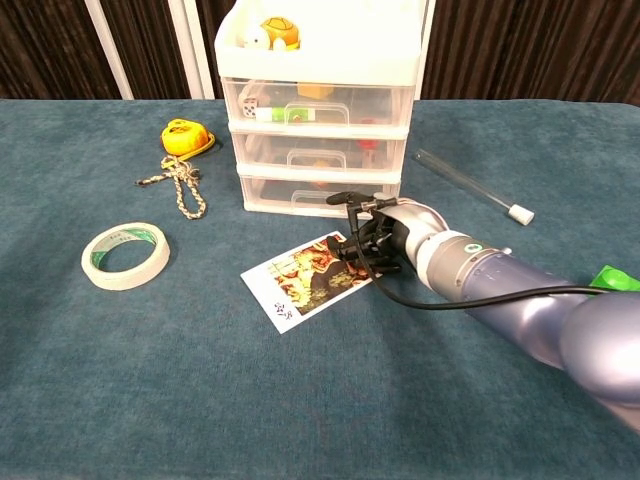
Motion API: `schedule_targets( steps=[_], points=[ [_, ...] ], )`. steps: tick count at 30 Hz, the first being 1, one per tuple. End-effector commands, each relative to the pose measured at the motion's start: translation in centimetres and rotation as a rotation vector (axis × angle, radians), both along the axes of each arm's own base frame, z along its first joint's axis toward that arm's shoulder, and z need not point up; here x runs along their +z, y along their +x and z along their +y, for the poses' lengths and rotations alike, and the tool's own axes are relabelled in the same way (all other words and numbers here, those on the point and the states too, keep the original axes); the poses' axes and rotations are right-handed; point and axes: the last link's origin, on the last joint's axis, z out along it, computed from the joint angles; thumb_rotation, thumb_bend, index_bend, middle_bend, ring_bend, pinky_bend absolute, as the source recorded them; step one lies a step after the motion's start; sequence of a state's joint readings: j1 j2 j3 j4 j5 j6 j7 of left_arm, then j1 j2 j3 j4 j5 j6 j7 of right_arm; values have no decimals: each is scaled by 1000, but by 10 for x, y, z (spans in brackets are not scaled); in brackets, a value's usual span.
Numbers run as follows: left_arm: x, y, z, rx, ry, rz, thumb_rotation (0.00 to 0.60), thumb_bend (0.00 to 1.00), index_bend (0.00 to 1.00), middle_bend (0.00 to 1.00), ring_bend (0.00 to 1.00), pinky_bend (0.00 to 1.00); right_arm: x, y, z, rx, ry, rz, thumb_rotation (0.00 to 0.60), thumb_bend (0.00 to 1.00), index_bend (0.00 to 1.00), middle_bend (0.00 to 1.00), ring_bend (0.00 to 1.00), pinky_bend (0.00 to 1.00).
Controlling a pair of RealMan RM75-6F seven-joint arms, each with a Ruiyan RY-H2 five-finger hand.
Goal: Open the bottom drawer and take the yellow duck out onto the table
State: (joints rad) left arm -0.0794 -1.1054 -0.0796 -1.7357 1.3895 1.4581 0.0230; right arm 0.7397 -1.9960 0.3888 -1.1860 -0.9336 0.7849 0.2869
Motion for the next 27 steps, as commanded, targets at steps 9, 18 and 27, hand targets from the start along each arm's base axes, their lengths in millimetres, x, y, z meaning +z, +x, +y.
schedule_targets(
  steps=[9, 18, 27],
  points=[
    [1, -2, 1, 3, 6, 10, 600, 582, 49, 0, 0, 0, -13, 5, -3, -39, 66, -44, 600, 582, 100, 1000, 1000, 1000],
    [1, -1, 1, 0, 3, 11, 600, 582, 49, 0, 0, 0, -20, 12, 0, -74, 98, -98, 600, 590, 87, 1000, 1000, 1000],
    [1, -1, 1, 1, 0, 13, 600, 582, 49, 0, 0, 0, -23, 19, -1, -81, 94, -86, 600, 599, 83, 1000, 1000, 1000]
  ],
)
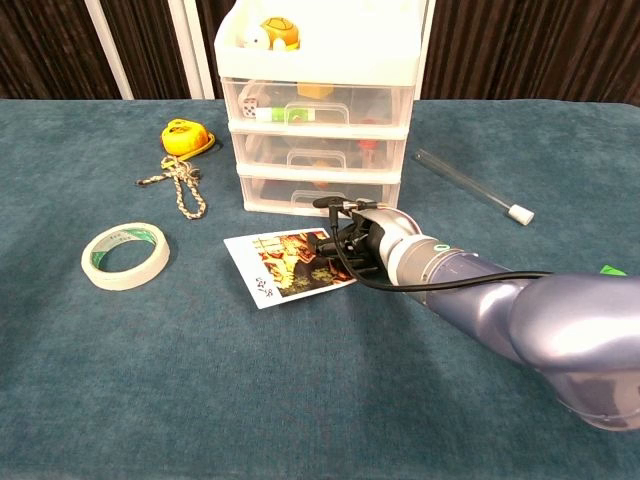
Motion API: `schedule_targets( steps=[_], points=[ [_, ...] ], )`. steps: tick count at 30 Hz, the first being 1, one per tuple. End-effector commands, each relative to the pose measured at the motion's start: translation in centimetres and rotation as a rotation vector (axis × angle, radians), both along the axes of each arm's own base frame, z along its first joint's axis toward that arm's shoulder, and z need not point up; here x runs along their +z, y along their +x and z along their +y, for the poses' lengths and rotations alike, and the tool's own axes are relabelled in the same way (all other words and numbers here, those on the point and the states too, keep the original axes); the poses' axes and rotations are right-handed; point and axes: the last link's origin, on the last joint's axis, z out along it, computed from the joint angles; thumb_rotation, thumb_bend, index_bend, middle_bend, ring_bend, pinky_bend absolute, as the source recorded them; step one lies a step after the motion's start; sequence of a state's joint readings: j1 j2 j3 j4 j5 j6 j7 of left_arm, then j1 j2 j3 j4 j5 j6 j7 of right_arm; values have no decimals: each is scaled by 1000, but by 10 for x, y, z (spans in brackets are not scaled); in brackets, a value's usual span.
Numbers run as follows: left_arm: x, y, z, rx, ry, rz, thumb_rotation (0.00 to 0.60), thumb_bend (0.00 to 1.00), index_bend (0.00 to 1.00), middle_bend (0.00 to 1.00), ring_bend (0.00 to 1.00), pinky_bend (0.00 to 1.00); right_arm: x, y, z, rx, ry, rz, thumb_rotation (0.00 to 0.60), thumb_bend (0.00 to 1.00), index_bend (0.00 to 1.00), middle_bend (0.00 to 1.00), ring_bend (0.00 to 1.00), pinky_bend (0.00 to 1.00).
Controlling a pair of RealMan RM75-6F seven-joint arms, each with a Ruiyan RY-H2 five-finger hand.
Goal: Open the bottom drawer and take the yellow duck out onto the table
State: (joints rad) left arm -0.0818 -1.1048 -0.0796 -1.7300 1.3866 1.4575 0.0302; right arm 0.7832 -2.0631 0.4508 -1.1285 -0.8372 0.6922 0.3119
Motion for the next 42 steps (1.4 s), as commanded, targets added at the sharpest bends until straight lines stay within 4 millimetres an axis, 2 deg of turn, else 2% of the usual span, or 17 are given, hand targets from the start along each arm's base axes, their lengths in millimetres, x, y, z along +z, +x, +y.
schedule_targets(
  steps=[1, 21, 42],
  points=[
    [0, 0, 0, 0, 0, 0, 600, 582, 49, 0, 0, 0, -1, 3, -1, -1, 0, 11, 600, 601, 83, 1000, 1000, 1000],
    [0, 0, 0, -1, 0, 2, 600, 582, 50, 0, 0, 0, -4, 20, -1, -14, 9, 35, 600, 607, 80, 1000, 1000, 1000],
    [0, -1, 0, 2, 1, 5, 600, 582, 50, 0, 0, 0, -8, 27, -6, 6, 35, 67, 600, 607, 85, 1000, 1000, 1000]
  ],
)
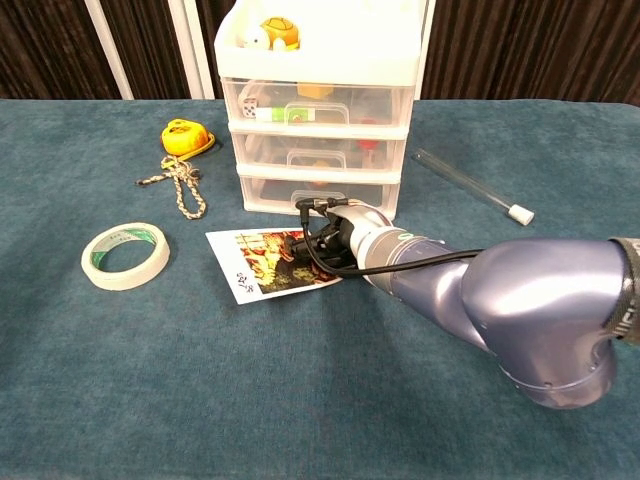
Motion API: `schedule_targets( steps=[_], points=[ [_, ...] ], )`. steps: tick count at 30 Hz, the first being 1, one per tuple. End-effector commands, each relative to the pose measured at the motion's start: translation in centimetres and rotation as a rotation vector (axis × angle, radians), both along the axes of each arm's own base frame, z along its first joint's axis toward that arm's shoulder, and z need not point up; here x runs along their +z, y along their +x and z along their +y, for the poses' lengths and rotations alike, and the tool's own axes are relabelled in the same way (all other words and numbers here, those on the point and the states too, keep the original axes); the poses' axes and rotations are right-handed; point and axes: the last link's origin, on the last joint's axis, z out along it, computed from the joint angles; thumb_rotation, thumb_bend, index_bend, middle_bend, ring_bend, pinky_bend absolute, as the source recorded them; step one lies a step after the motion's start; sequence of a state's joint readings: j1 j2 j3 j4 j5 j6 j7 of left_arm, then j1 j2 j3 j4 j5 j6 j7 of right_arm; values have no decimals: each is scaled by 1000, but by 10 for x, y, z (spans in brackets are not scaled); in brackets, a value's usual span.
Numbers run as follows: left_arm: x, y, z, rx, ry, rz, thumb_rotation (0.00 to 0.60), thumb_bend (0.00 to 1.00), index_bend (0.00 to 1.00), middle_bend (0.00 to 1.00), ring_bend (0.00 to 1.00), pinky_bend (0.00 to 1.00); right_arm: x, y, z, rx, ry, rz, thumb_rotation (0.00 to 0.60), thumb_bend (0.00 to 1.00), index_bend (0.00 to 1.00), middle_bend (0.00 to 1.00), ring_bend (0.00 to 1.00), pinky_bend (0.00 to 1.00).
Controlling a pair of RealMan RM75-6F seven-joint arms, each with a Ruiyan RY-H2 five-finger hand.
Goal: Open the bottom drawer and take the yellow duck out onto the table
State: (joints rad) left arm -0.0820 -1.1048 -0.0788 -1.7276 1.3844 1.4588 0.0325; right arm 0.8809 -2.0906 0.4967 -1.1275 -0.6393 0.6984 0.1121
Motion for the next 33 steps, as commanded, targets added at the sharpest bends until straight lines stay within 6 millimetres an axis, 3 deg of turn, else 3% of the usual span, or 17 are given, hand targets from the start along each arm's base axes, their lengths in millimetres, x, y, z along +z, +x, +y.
schedule_targets(
  steps=[1, 18, 33],
  points=[
    [0, 0, 0, 0, 0, -1, 600, 582, 50, 0, 0, 0, -2, 1, -1, -2, 3, 3, 600, 607, 85, 1000, 1000, 1000],
    [1, 0, 1, 4, 1, -3, 600, 582, 50, 0, 0, 0, -5, 4, -4, -5, 4, 8, 600, 608, 90, 1000, 1000, 1000],
    [1, 0, 1, 6, -1, -5, 600, 581, 50, 0, 0, 0, -4, 9, -1, 28, 14, -9, 600, 608, 235, 1000, 1000, 1000]
  ],
)
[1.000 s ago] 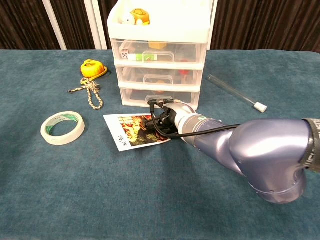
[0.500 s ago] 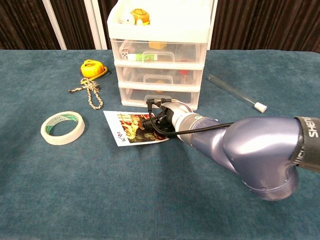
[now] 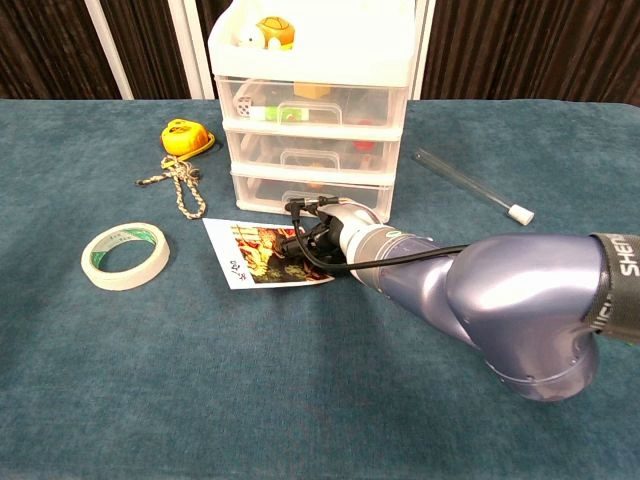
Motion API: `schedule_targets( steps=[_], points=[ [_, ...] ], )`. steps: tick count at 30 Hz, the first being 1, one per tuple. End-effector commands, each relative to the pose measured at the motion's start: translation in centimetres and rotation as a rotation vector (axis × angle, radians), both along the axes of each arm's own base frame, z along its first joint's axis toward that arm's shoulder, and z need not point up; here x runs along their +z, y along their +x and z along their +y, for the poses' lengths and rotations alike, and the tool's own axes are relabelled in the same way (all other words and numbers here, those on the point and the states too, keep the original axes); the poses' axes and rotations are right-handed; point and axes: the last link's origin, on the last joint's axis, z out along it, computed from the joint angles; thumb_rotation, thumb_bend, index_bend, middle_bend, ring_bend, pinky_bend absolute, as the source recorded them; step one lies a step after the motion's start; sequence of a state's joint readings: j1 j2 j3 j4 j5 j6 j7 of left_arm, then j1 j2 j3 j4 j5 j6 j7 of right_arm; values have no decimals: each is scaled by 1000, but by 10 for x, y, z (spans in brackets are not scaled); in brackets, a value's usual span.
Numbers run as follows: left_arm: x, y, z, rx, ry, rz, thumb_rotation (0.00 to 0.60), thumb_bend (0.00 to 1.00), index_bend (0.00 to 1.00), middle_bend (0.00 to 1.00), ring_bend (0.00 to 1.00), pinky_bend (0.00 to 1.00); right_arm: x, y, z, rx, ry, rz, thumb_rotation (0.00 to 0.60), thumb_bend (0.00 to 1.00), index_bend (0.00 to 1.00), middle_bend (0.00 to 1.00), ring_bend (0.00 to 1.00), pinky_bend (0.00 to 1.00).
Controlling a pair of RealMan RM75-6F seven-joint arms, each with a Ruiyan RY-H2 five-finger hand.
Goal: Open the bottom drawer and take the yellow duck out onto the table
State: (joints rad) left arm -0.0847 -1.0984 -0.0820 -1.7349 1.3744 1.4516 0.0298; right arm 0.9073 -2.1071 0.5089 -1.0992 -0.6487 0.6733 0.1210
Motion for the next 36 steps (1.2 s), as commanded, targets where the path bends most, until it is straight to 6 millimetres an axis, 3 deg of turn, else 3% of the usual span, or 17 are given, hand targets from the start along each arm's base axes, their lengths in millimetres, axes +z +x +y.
schedule_targets(
  steps=[1, 23, 36],
  points=[
    [0, 0, 0, 0, 0, 0, 600, 582, 50, 0, 0, 0, 0, 0, 1, 11, 6, 0, 600, 608, 242, 1000, 1000, 1000],
    [0, -1, -1, 4, 1, 9, 600, 582, 51, 0, 0, 0, 5, -10, 22, 67, 49, 29, 600, 608, 250, 1000, 1000, 1000],
    [0, 0, -1, 3, -4, 11, 600, 582, 55, 0, 0, 0, 51, -6, 27, 172, -86, 70, 600, 608, 223, 1000, 1000, 1000]
  ],
)
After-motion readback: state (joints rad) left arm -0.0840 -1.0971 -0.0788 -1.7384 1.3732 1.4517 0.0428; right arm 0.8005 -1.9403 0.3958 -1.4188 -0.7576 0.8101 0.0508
